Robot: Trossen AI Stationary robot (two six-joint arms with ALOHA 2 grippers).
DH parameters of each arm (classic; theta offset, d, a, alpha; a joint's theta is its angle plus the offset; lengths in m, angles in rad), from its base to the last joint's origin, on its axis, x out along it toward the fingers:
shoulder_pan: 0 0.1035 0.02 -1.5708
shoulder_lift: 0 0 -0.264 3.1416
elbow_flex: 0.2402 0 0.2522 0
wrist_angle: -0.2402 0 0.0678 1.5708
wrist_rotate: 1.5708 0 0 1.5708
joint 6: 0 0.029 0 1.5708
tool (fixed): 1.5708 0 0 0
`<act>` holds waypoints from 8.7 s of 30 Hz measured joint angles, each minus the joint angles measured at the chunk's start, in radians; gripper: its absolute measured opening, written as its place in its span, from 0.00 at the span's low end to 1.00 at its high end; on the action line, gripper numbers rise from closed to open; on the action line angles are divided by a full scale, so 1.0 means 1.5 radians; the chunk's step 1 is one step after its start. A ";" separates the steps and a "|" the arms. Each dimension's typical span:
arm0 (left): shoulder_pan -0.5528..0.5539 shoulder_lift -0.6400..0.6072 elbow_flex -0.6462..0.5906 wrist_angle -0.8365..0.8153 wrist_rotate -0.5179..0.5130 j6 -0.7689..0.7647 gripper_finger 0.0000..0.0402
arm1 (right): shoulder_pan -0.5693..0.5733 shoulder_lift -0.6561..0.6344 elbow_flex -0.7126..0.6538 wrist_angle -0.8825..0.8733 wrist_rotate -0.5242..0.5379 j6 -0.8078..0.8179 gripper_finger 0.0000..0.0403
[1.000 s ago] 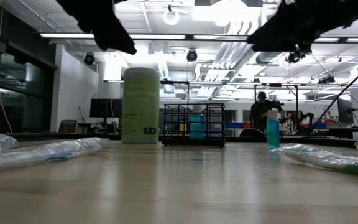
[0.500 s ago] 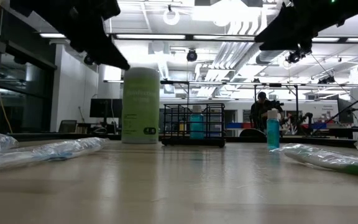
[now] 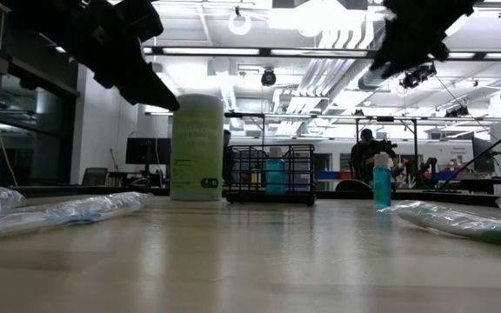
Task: Pick & Place toothbrushing station
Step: Put the mouthwash into the mesh organizer
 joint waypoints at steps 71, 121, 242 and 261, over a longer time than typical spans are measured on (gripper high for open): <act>-0.039 0.000 0.001 0.001 0.002 0.007 0.32 | -0.271 0.405 0.216 -0.251 -0.330 0.098 0.51; -0.039 0.000 0.001 0.001 0.002 -0.001 0.32 | -0.318 0.451 0.106 -0.096 -0.374 0.061 0.45; -0.039 0.000 0.001 0.001 0.025 0.000 0.32 | -0.322 0.424 0.106 -0.112 -0.363 0.059 0.32; -0.040 0.000 0.001 0.001 0.038 0.000 0.32 | -0.337 0.465 0.106 -0.106 -0.373 0.026 0.32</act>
